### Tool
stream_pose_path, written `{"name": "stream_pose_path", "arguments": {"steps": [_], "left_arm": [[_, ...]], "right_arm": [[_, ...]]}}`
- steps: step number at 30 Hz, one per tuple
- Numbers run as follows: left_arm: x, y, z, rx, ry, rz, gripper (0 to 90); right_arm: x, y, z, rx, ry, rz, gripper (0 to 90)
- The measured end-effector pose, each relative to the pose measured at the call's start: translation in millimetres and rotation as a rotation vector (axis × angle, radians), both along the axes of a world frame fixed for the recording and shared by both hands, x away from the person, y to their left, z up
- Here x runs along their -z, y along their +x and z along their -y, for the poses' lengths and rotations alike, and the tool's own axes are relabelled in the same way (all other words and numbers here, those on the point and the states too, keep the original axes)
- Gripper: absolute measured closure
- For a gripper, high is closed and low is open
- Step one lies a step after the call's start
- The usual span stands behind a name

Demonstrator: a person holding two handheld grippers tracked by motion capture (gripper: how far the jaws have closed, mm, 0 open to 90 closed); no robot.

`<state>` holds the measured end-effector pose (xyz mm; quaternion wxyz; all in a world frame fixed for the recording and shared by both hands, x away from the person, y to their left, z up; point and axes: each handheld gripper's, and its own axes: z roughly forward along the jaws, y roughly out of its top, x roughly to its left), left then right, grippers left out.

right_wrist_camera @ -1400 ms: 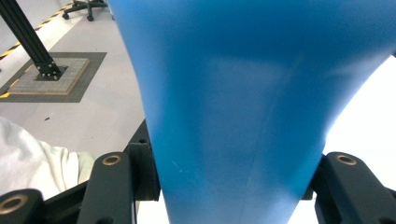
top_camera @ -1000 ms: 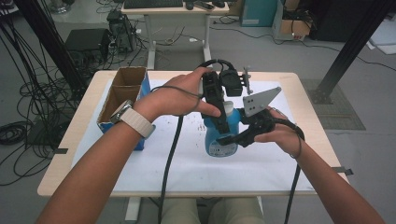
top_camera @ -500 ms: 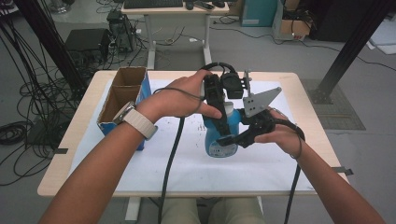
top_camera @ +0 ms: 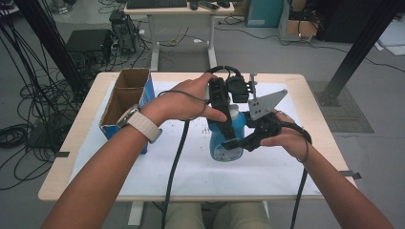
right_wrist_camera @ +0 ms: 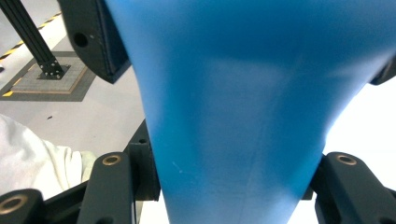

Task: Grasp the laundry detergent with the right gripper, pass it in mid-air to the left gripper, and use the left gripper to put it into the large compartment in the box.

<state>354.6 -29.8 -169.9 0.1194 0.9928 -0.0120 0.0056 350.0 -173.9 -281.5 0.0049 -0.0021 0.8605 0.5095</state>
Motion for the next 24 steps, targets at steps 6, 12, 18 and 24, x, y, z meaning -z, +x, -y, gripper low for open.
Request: {"name": "stream_pose_path", "arguments": {"steps": [6,12,18,24], "left_arm": [[1.3,-0.4,0.3,0.014,-0.005,-0.007,31.7],[2.8,0.2,1.5,0.036,-0.004,-0.023,37.3],[3.4,-1.0,1.7,0.043,0.0,-0.004,37.5],[2.9,-2.2,0.8,0.023,-0.003,-0.001,37.6]], "right_arm": [[0.2,0.6,-0.5,-0.011,0.003,0.005,43.5],[1.4,0.5,-0.2,-0.009,-0.004,0.005,43.6],[2.2,0.7,-1.0,-0.01,-0.009,0.011,43.6],[1.5,1.3,-0.9,-0.007,-0.008,0.016,43.7]]}}
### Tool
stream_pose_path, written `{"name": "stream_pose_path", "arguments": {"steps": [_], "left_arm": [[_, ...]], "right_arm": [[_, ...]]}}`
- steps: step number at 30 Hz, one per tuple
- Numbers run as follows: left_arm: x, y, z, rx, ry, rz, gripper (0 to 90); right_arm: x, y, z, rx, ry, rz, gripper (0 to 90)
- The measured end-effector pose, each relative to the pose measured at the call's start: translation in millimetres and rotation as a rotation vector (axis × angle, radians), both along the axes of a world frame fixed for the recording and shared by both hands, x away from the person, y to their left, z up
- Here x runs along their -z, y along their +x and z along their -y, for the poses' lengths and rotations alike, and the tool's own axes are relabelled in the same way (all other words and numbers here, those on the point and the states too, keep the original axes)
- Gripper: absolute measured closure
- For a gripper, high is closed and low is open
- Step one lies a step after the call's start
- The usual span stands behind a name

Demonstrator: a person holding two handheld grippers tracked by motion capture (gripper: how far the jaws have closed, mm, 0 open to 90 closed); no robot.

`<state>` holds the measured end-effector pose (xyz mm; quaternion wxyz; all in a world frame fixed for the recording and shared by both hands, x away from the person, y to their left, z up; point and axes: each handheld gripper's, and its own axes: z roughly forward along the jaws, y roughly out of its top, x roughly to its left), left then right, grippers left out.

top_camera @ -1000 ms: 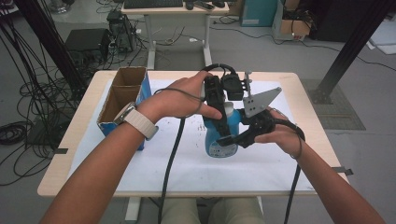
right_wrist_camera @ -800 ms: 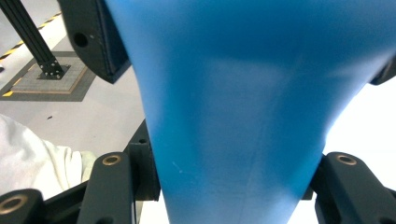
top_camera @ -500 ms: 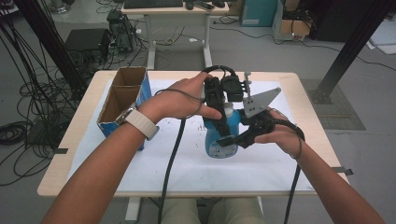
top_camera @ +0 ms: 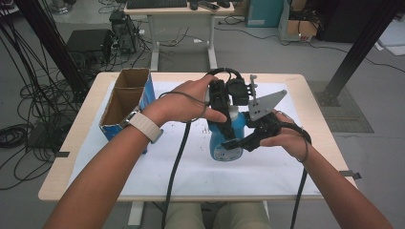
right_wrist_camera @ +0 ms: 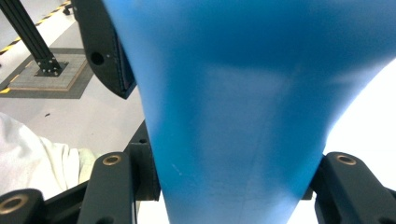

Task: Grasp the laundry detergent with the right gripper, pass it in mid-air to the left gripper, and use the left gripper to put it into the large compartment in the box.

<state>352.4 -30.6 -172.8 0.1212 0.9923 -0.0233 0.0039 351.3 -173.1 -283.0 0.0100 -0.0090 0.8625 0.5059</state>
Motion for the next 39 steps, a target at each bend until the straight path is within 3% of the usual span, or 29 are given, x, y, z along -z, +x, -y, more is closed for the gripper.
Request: {"name": "stream_pose_path", "arguments": {"steps": [39], "left_arm": [[-4.9,0.7,0.2,0.003,-0.014,0.011,37.6]], "right_arm": [[-6.1,-0.1,2.4,0.009,-0.009,0.007,43.7]]}}
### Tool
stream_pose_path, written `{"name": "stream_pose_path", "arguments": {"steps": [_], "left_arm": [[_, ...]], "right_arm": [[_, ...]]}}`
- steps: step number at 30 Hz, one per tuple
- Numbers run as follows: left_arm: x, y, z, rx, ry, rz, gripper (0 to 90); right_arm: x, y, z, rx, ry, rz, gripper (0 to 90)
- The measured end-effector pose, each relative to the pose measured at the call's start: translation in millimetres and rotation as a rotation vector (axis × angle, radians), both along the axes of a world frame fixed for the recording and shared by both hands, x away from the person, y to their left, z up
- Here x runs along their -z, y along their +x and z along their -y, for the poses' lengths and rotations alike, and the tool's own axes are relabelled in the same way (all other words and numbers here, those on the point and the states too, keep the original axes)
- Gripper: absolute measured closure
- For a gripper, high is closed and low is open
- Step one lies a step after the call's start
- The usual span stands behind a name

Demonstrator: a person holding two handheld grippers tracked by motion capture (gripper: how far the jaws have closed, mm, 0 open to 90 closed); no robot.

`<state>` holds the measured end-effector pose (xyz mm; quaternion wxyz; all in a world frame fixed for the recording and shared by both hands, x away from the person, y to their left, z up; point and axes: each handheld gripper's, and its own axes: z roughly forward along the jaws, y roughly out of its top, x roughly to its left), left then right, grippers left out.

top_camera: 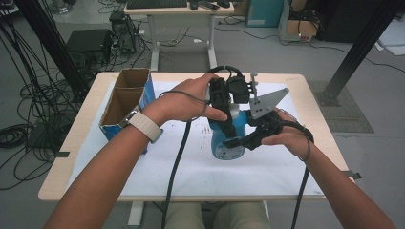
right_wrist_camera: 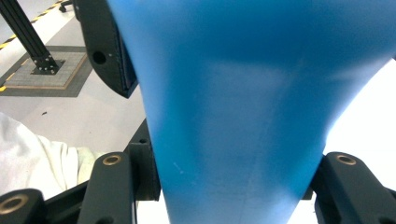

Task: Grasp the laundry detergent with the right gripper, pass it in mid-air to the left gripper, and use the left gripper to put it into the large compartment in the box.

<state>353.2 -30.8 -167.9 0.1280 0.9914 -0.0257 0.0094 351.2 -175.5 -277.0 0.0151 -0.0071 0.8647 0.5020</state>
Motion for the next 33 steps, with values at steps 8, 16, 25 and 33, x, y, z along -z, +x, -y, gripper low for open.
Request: {"name": "stream_pose_path", "arguments": {"steps": [8,16,25,33], "left_arm": [[0.2,-0.5,-0.5,-0.009,-0.001,-0.004,37.6],[-0.2,0.4,-0.5,0.006,-0.004,-0.003,37.6],[0.0,1.4,-0.9,0.004,-0.007,-0.003,37.6],[0.1,0.6,-2.0,-0.01,-0.011,-0.002,37.6]], "right_arm": [[-0.3,0.5,-0.4,-0.001,-0.002,0.001,43.7],[-0.5,0.4,-0.4,-0.003,0.0,0.001,43.7],[-1.1,1.3,0.0,-0.004,-0.007,0.002,43.7],[-1.4,1.8,-0.8,-0.004,-0.01,0.003,43.7]]}}
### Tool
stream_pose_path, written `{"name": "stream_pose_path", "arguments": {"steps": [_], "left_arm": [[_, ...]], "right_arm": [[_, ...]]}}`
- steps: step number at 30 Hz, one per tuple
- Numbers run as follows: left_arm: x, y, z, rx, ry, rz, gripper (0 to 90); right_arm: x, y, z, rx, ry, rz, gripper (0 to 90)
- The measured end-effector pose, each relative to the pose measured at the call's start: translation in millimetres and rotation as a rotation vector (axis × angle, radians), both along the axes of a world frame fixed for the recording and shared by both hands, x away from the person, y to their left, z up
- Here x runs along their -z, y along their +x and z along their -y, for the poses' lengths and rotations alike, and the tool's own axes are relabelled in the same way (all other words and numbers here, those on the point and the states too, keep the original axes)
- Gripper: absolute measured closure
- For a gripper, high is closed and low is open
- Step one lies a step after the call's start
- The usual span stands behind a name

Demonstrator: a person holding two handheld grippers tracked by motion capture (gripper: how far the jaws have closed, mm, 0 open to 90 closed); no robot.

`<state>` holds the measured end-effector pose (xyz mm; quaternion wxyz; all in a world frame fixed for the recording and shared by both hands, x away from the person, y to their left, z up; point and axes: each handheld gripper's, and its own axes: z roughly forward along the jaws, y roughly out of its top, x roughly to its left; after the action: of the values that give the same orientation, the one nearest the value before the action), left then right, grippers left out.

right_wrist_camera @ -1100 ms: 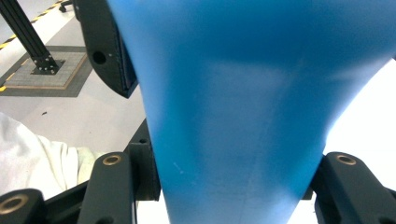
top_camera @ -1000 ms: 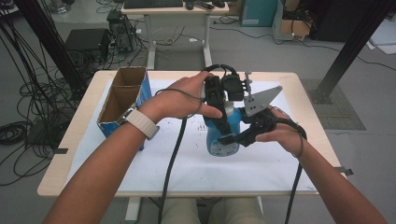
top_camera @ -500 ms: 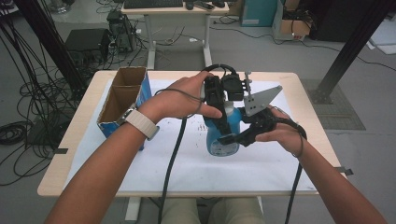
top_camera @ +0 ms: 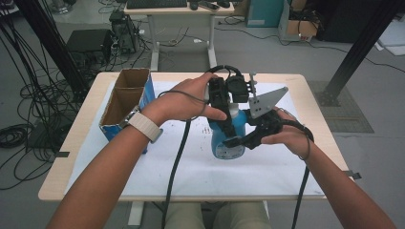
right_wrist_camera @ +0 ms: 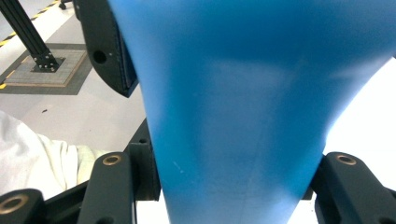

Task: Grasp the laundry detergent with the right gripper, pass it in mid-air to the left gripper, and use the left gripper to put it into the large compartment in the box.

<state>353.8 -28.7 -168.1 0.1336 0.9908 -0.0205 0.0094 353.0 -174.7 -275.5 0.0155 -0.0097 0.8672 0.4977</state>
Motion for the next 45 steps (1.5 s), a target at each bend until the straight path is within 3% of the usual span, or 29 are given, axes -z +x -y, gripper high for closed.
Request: {"name": "stream_pose_path", "arguments": {"steps": [45], "left_arm": [[-1.4,0.4,-1.2,-0.005,0.004,-0.001,37.6]], "right_arm": [[-1.4,0.6,-1.4,-0.002,-0.001,-0.002,43.6]]}}
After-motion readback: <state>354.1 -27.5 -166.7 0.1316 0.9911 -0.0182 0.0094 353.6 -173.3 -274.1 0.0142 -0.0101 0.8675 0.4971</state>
